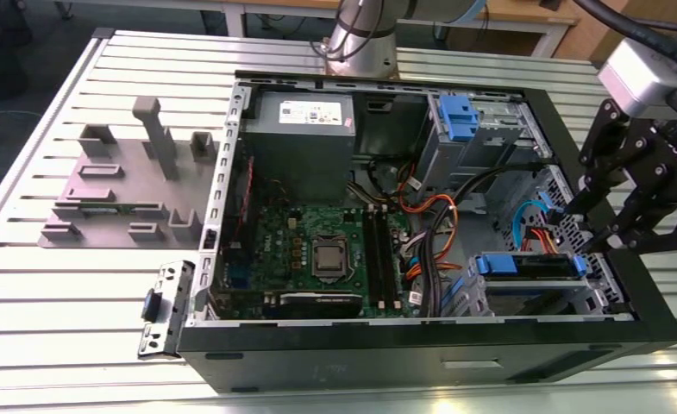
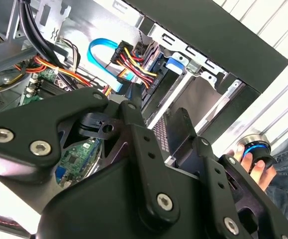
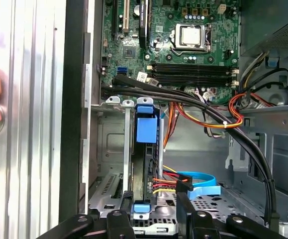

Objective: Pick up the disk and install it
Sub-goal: 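Insert the second disk wire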

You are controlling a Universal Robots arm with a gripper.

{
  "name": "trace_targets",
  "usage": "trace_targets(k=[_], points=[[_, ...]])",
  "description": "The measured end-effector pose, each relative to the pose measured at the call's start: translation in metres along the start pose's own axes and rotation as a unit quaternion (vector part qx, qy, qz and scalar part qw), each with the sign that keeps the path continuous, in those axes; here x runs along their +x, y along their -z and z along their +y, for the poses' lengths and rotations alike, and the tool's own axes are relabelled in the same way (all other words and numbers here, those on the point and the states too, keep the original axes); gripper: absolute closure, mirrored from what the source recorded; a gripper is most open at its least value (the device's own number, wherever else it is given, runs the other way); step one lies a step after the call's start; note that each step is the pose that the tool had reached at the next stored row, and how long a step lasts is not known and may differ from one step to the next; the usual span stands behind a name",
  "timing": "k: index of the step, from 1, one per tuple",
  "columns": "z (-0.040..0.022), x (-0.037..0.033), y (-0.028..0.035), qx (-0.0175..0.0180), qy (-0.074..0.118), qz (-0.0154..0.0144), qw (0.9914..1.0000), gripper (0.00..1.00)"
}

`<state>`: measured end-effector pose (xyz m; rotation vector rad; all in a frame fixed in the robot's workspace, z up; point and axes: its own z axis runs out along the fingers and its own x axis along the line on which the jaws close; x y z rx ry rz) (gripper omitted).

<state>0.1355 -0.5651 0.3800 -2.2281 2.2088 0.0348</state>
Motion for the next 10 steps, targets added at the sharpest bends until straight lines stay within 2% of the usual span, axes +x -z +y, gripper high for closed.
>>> trace_targets(k=[10], points=[[0.0, -0.0035, 0.0008, 0.0, 0.0, 0.0, 1.0, 0.53]])
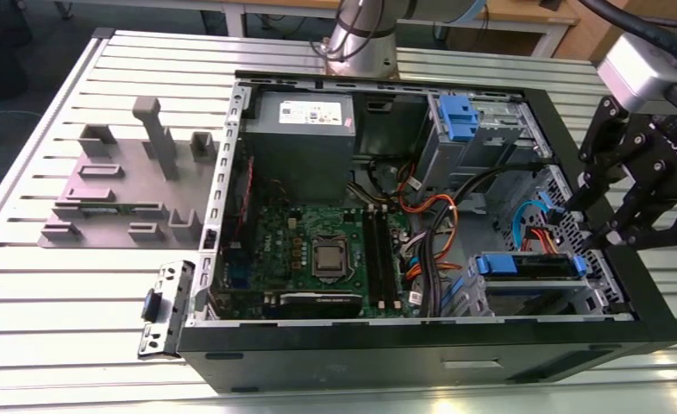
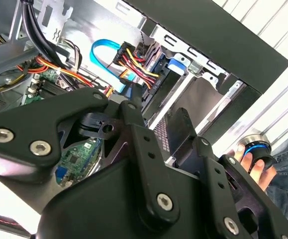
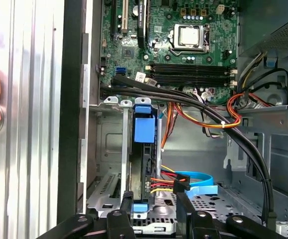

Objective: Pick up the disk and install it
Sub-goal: 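Insert the second disk wire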

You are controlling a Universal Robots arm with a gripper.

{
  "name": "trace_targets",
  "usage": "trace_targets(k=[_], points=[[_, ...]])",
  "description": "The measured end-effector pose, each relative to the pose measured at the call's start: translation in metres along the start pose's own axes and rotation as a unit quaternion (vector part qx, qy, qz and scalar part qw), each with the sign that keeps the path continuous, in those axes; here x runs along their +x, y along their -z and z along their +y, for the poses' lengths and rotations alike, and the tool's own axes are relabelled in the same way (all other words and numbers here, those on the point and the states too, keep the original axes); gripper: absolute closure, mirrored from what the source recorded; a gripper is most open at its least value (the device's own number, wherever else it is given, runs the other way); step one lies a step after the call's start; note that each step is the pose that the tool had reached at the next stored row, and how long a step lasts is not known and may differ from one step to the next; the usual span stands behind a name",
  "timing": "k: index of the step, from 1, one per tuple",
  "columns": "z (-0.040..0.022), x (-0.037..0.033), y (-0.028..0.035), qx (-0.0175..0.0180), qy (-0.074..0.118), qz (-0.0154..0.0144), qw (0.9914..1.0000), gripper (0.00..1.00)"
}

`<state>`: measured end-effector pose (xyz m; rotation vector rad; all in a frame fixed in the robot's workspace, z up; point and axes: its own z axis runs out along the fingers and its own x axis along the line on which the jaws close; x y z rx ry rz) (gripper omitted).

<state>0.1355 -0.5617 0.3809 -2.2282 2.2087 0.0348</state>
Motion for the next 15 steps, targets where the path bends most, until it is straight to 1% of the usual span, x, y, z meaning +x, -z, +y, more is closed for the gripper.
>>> trace_targets(k=[7, 15], points=[[-0.0001, -0.0092, -0.0001, 0.0, 0.0, 0.0, 1.0, 0.53], [-0.0002, -0.0159, -0.001, 0.0, 0.0, 0.0001, 1.0, 0.53]])
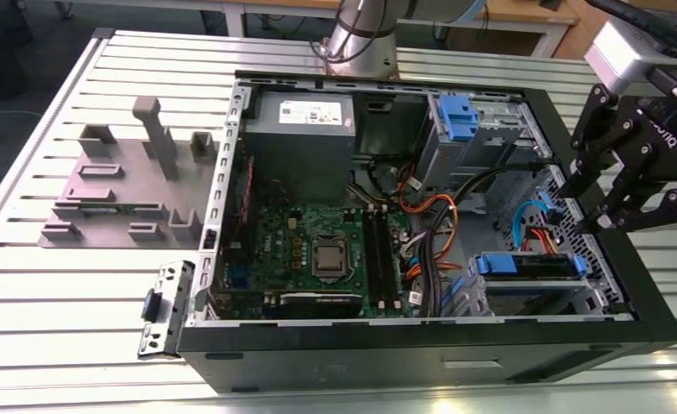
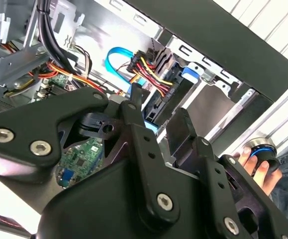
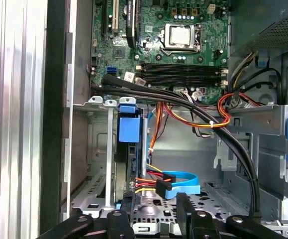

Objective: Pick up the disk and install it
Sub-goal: 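Insert the second disk wire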

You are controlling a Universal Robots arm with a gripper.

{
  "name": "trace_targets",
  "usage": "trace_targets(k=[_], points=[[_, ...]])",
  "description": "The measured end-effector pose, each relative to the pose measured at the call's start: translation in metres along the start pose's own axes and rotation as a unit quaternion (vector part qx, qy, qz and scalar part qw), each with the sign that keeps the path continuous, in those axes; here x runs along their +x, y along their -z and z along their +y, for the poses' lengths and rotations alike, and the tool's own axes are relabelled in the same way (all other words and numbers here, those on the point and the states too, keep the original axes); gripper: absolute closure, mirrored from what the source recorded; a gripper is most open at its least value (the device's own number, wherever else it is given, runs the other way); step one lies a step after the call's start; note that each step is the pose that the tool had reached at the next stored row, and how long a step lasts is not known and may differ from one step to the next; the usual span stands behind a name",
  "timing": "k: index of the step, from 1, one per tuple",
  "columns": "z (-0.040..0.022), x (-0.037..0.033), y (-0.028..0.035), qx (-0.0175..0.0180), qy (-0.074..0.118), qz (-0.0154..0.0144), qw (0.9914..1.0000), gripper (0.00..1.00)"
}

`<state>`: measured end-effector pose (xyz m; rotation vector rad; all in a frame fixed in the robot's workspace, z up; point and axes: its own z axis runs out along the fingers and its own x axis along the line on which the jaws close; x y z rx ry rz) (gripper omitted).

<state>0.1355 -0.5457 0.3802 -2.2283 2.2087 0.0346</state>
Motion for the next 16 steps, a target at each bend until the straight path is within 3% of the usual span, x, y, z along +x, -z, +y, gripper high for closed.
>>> trace_targets(k=[16], points=[[0.0004, -0.003, -0.0069, 0.0, 0.0, 0.0, 1.0, 0.53]])
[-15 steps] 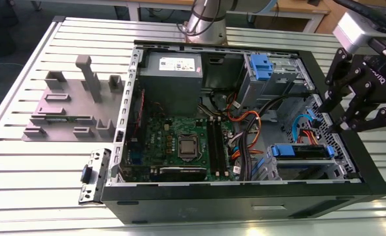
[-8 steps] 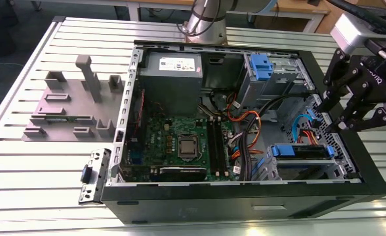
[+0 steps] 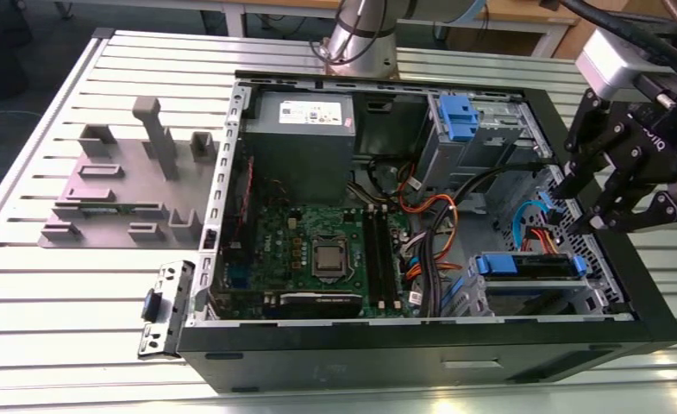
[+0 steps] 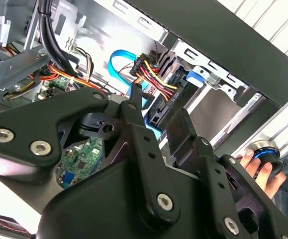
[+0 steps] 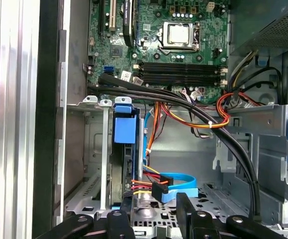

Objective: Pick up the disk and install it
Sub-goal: 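Insert the second disk wire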

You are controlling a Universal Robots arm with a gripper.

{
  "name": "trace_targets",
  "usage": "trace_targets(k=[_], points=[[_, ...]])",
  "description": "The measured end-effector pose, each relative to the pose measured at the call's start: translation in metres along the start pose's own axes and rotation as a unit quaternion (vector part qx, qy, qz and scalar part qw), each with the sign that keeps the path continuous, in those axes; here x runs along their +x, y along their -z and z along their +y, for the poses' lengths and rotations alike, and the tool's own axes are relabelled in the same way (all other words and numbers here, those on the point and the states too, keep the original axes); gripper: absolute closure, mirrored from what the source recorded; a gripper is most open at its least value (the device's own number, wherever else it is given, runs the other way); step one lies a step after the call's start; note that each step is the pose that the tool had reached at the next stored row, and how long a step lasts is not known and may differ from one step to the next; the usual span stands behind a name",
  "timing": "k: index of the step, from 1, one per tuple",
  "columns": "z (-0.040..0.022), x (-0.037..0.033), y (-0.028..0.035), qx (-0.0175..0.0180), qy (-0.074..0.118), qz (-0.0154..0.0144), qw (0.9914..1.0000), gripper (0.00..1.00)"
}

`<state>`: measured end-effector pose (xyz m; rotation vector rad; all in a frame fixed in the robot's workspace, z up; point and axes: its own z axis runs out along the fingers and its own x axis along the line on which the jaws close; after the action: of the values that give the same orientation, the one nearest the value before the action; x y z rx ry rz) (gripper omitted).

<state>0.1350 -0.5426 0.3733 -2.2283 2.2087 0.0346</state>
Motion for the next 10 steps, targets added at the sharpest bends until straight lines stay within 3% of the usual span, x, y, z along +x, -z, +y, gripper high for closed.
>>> trace_targets(k=[10], points=[[0.0, 0.0, -0.0031, 0.0, 0.0, 0.0, 1.0, 0.53]])
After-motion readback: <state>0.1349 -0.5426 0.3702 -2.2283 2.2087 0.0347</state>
